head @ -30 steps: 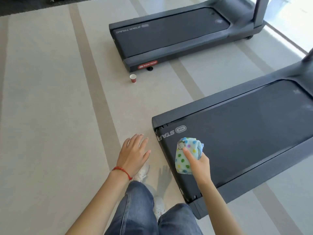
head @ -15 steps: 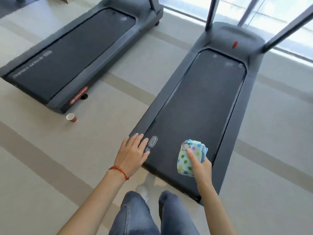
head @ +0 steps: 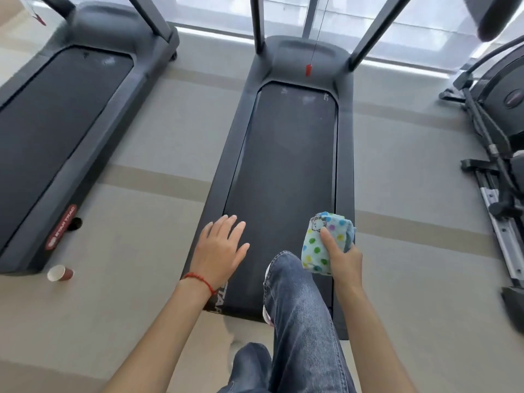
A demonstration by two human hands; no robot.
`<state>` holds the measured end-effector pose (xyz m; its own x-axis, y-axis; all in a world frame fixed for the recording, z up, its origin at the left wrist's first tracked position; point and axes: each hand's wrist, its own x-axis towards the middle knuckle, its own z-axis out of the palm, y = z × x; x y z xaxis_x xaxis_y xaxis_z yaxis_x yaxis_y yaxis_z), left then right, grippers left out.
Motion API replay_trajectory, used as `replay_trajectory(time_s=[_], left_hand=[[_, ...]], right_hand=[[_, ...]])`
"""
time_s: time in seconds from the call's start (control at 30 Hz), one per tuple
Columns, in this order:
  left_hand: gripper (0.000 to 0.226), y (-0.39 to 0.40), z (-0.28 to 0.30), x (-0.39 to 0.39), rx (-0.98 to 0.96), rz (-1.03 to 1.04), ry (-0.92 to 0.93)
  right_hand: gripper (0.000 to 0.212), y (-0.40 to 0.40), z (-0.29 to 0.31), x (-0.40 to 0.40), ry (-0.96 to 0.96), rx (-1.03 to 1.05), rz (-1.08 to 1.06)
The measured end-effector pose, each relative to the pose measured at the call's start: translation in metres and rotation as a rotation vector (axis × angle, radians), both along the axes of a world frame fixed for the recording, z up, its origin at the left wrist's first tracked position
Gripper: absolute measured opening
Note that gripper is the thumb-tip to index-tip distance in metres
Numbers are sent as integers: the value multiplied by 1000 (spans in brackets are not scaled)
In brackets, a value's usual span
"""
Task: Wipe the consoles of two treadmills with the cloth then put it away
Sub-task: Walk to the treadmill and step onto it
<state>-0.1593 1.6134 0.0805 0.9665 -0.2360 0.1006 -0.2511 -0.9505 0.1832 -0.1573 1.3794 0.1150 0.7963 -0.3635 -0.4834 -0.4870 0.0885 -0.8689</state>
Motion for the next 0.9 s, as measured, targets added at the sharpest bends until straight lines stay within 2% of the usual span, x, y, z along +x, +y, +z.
replay_trajectory(time_s=[0.33, 0.5, 0.9], left_hand=[[49, -20, 17, 149, 9, -33, -62], [49, -44, 65, 231, 10, -25, -59], [48, -60, 181, 376, -15, -44, -156]], right_hand=[[34, -17, 17, 139, -18, 37, -19], [40, -40, 61, 219, 14, 18, -7], [35, -51, 171, 357, -15, 5, -9]])
